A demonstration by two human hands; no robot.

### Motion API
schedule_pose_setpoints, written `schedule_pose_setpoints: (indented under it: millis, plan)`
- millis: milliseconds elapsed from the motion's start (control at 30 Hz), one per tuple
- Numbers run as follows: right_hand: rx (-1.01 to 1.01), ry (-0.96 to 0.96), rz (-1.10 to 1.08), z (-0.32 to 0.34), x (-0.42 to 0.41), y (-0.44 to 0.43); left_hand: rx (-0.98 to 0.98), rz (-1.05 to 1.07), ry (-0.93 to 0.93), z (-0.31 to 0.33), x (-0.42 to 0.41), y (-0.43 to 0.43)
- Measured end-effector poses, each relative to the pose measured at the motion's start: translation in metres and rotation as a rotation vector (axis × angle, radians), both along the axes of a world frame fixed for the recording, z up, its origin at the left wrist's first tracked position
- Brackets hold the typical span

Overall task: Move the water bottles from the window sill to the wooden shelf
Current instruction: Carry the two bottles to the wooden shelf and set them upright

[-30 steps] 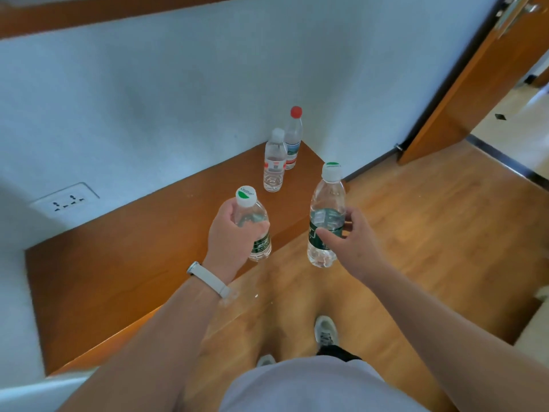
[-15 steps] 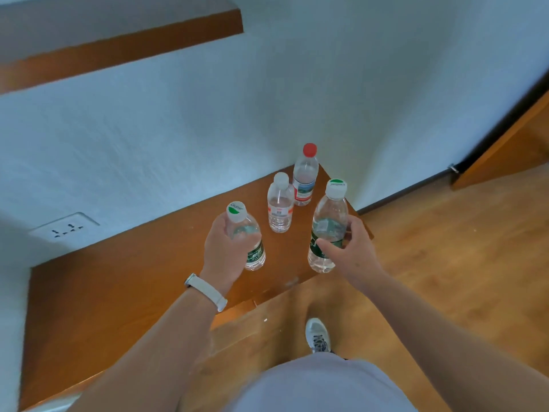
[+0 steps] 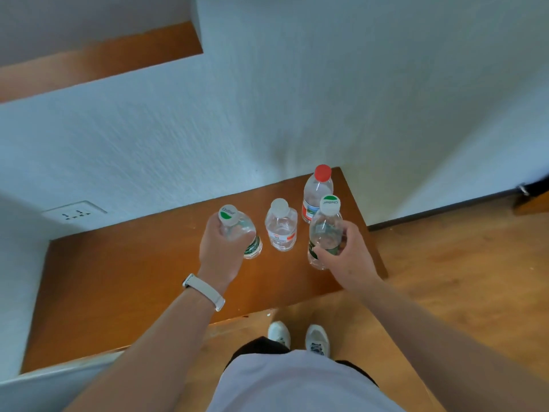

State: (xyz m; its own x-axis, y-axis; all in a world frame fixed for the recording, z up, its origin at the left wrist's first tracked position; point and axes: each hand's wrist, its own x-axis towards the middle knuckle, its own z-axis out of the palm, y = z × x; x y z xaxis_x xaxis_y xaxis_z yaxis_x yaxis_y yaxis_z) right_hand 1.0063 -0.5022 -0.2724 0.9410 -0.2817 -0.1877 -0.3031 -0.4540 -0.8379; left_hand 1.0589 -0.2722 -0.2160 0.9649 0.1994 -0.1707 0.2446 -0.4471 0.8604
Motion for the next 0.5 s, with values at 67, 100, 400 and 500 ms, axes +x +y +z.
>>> schedule_pose_setpoints:
  millis: [67, 100, 400, 500]
  plan:
    - [-0.016, 0.01, 0.012, -0.005, 0.005, -0.001, 0.005, 0.004, 0.006, -0.006, 0.007, 0.001]
    - [-0.023, 0.02, 0.013, -0.007, 0.008, 0.0, 0.01, 0.001, 0.011, -0.009, 0.01, 0.002]
    - [-0.109, 0.138, -0.02, -0.015, 0.015, 0.005, 0.014, -0.111, 0.051, -0.03, 0.027, 0.014]
    - [-0.128, 0.157, -0.037, -0.018, 0.013, 0.009, -0.003, -0.15, 0.062, -0.033, 0.029, 0.018]
